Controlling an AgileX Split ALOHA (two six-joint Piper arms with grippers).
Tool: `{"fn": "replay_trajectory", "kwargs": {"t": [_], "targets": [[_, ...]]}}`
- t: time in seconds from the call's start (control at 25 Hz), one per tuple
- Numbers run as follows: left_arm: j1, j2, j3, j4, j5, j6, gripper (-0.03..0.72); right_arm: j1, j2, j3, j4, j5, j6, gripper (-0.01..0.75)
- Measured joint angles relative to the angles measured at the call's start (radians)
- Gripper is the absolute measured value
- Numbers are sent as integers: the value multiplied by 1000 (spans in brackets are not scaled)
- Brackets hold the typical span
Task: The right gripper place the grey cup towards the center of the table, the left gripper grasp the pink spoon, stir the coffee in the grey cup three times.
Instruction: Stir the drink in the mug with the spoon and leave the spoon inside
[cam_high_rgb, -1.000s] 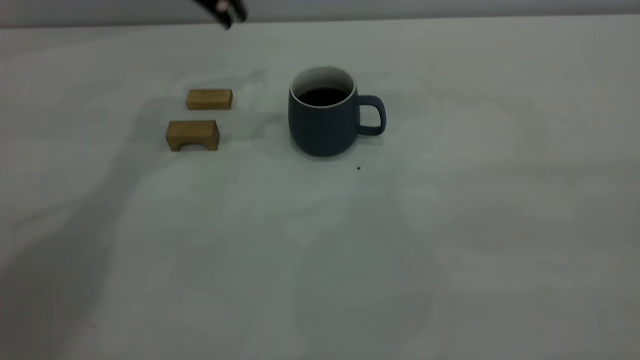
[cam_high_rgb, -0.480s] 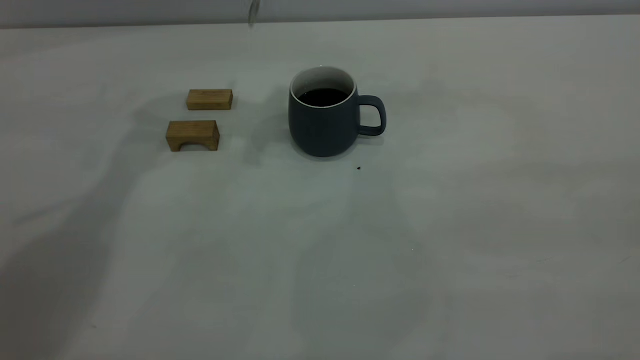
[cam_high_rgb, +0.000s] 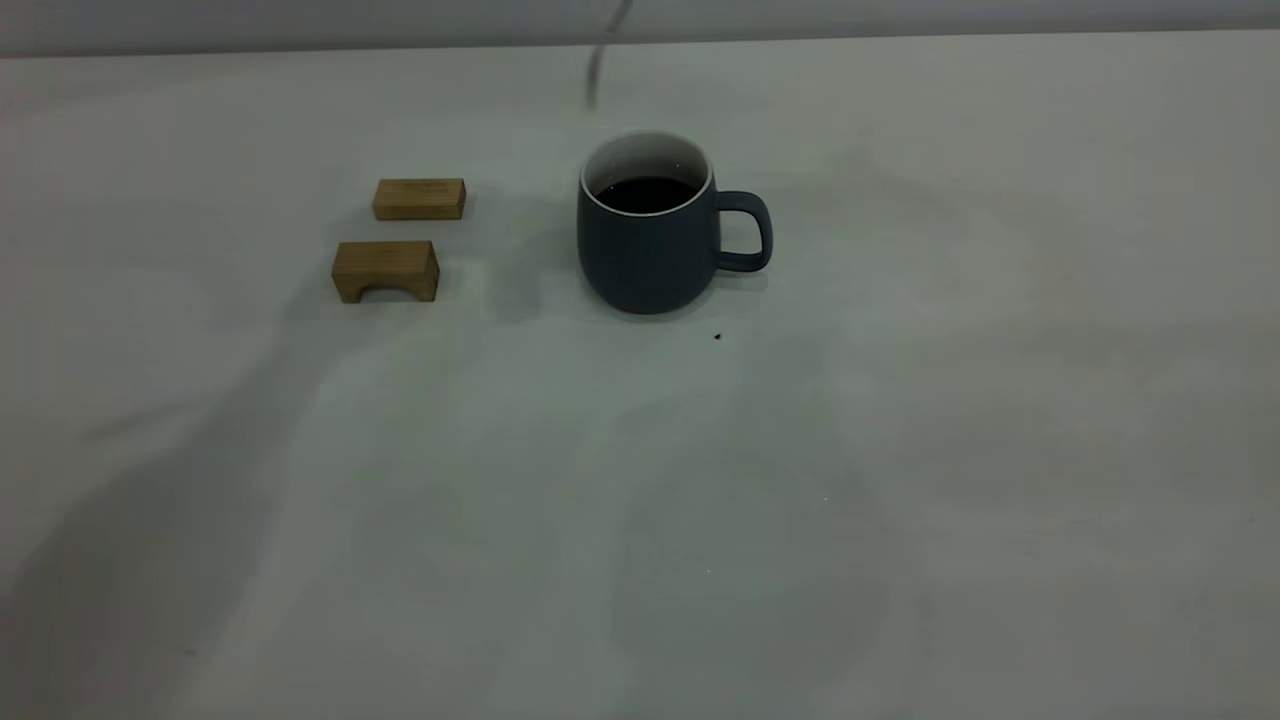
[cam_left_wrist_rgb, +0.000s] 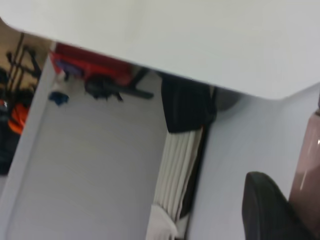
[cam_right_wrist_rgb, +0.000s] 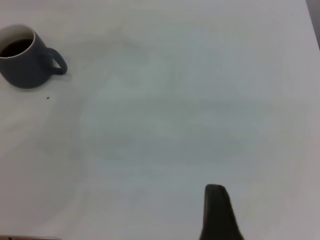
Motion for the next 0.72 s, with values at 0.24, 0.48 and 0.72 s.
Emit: {"fn": "replay_trajectory", "kwargs": {"t": [0.24,0.48,0.72], "targets": [[-1,76,0,-193,-35,173,146,0,0,0,0,0,1,535],[-1,132,0,-219,-45,222,146,0,0,0,0,0,1,535],[-1,191,0,-232,-48,228,146,0,0,0,0,0,1,535]]}}
